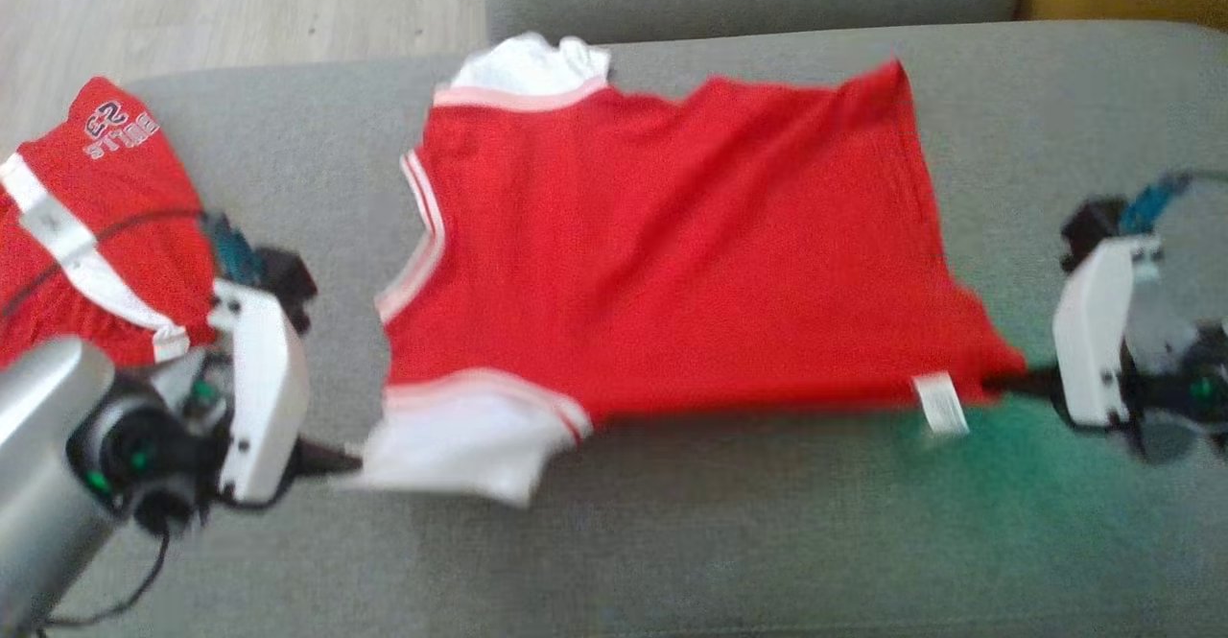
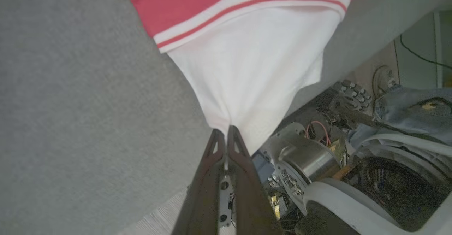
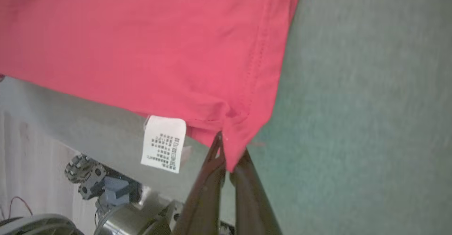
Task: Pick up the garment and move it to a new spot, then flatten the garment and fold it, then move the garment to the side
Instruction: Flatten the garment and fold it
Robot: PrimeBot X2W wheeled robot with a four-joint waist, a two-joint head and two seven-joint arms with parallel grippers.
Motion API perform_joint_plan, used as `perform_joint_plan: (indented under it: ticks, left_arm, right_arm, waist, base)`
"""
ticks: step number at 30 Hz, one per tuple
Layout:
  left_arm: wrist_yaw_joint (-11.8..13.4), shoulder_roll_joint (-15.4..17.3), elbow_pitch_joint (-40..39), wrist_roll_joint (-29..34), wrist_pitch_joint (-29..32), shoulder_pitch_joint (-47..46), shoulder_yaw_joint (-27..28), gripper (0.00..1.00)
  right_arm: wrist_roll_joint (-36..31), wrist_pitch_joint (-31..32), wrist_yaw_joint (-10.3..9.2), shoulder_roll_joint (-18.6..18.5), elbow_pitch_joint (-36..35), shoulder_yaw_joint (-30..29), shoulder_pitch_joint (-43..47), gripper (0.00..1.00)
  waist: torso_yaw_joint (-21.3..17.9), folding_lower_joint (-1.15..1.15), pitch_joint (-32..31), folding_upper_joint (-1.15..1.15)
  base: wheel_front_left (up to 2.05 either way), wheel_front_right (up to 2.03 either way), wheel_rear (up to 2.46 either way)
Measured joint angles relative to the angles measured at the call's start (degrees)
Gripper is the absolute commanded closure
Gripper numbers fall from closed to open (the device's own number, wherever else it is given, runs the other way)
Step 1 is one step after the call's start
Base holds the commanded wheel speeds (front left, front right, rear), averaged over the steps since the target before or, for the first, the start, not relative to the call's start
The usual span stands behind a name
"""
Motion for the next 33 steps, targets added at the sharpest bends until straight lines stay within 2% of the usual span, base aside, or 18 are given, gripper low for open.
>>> perform_joint_plan:
  ticks: [9, 14, 21, 25, 33]
  left_arm:
    - [6.67, 6.75, -15.03, -5.45, 3.86, 6.32, -0.81, 1.0]
    - [8.6, 8.29, -18.56, -6.33, 3.94, 7.05, 0.1, 1.0]
    - [10.14, 9.11, -19.95, -8.01, 6.24, 6.62, 1.13, 1.0]
    - [10.69, 7.57, -16.39, -7.83, 7.71, 1.95, 1.8, 1.0]
    - [11.06, -0.78, -5.15, -5.73, 8.9, -8.62, 2.65, 1.0]
  right_arm:
    - [2.59, 9.77, 0.0, -5.8, -6.05, -0.23, 5.75, 1.0]
    - [2.85, 11.94, 0.0, -7.33, -7.94, -2.66, 7.25, 1.0]
    - [2.93, 15.6, 0.0, -6.59, -8.28, -7.27, 7.87, 1.0]
    - [2.66, 17.78, 0.0, -4.16, -6.13, -9.98, 7.15, 1.0]
    - [-1.09, 19.64, 0.0, 2.83, 2.29, -15.91, -0.34, 1.0]
  waist:
    - [-1.03, 0.0, -0.72, 0.0]
    - [-1.33, 0.0, -0.49, 0.0]
    - [-1.88, 0.0, 1.23, 0.0]
    - [-2.1, 0.0, 3.07, 0.0]
    - [-2.82, 0.01, 7.09, 0.0]
  base:
    - [0.0, 0.0, 0.0]
    - [0.0, 0.0, 0.0]
    - [0.0, 0.0, 0.0]
    - [0.0, 0.0, 0.0]
    - [0.0, 0.0, 0.0]
